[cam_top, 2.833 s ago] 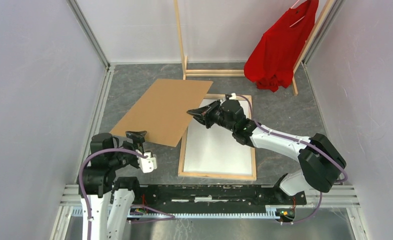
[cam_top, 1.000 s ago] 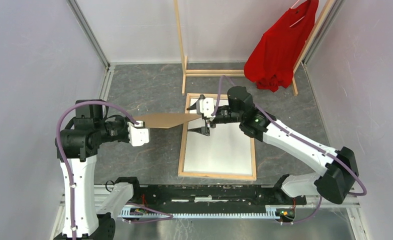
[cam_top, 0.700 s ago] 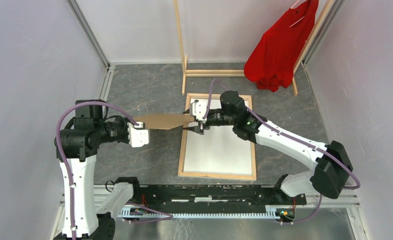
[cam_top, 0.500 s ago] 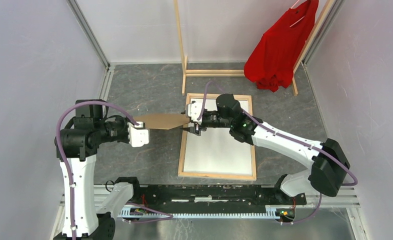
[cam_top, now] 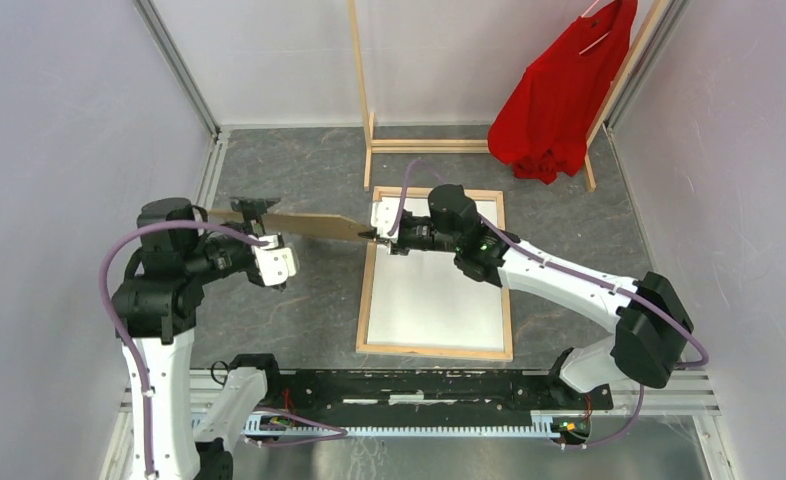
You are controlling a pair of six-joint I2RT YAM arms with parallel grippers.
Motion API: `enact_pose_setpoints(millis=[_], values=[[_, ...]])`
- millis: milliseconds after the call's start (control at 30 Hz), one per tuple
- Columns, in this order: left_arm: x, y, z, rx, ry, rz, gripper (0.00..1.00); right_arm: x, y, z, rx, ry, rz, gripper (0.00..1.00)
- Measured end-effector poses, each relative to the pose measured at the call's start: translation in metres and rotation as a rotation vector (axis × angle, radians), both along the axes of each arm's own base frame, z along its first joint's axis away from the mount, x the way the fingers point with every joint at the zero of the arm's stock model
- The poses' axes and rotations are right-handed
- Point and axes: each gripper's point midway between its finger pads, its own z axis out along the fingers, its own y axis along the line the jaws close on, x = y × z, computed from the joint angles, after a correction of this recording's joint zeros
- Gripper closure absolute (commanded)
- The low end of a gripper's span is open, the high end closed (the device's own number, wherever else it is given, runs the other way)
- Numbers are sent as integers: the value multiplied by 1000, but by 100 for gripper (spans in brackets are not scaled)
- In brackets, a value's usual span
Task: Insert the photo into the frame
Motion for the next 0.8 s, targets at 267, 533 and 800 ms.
enact_pose_setpoints(millis=[267, 533, 800], values=[[43, 11, 81, -325, -184, 252, 0, 4, -3, 25, 91, 187, -107, 100], [88, 31, 138, -594, -153, 465, 0, 26, -5, 71, 224, 470, -216, 100], [122, 59, 138, -668, -76, 687, 0, 59, -37, 66, 351, 812, -323, 100]])
